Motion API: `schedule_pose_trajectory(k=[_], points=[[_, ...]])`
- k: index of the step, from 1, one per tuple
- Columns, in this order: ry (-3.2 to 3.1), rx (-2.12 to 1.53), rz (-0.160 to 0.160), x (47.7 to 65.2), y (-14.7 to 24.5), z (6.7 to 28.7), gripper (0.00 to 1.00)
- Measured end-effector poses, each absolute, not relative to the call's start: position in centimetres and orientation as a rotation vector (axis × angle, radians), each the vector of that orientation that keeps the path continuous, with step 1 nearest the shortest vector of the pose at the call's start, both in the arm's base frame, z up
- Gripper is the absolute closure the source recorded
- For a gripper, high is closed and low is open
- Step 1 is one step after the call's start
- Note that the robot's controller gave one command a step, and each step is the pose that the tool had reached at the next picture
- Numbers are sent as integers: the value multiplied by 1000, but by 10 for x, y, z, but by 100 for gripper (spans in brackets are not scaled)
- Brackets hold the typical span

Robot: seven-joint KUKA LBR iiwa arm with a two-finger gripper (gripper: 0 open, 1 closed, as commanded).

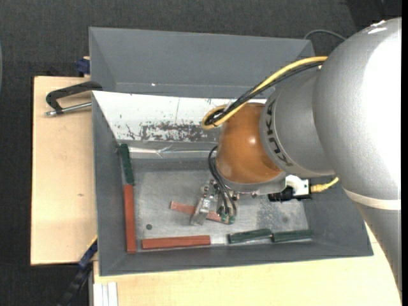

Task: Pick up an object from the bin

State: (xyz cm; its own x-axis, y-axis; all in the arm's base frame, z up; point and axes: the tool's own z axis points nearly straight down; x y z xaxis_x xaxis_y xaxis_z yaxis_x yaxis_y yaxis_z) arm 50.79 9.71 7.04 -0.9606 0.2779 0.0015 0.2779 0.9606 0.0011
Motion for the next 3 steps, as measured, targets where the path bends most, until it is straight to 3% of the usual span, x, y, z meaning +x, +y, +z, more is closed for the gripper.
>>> schedule_pose_trajectory(k=[3], points=[[-3106,-440,0,506,97,77,100]])
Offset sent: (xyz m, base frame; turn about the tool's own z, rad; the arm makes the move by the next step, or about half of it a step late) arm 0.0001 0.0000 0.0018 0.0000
